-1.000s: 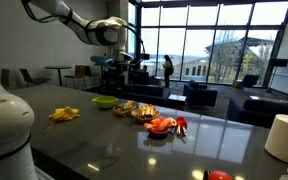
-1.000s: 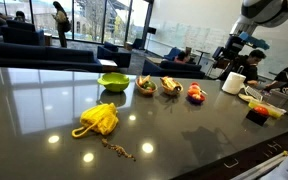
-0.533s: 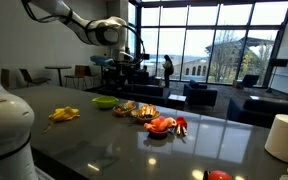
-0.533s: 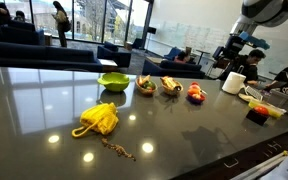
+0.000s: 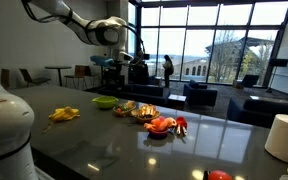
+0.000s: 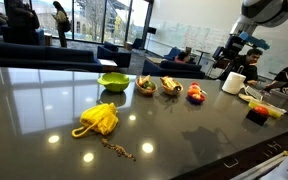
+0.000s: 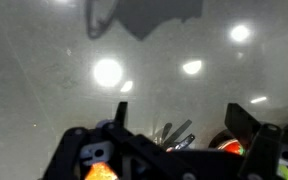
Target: Put the toy inside the green bowl
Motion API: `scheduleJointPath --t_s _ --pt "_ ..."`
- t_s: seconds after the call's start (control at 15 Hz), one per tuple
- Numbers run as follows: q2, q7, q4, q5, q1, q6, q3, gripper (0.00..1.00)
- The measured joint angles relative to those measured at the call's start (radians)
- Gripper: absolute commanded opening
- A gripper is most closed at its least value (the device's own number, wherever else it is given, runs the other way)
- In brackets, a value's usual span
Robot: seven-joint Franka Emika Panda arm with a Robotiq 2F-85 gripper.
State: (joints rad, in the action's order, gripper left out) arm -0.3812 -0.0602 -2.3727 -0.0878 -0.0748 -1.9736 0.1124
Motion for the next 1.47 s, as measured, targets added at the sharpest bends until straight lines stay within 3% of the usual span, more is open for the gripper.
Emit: scheduleJointPath --t_s 0.53,1.13,1.47 --pt "0.090 0.004 0.023 0.079 0.000 -0.140 -0.027 1.00" --pt "0.366 0.009 0.275 0.085 -0.019 -0.196 -0.001 1.00" --pt "0.411 0.009 0.330 0.085 -0.028 -0.188 0.009 1.00"
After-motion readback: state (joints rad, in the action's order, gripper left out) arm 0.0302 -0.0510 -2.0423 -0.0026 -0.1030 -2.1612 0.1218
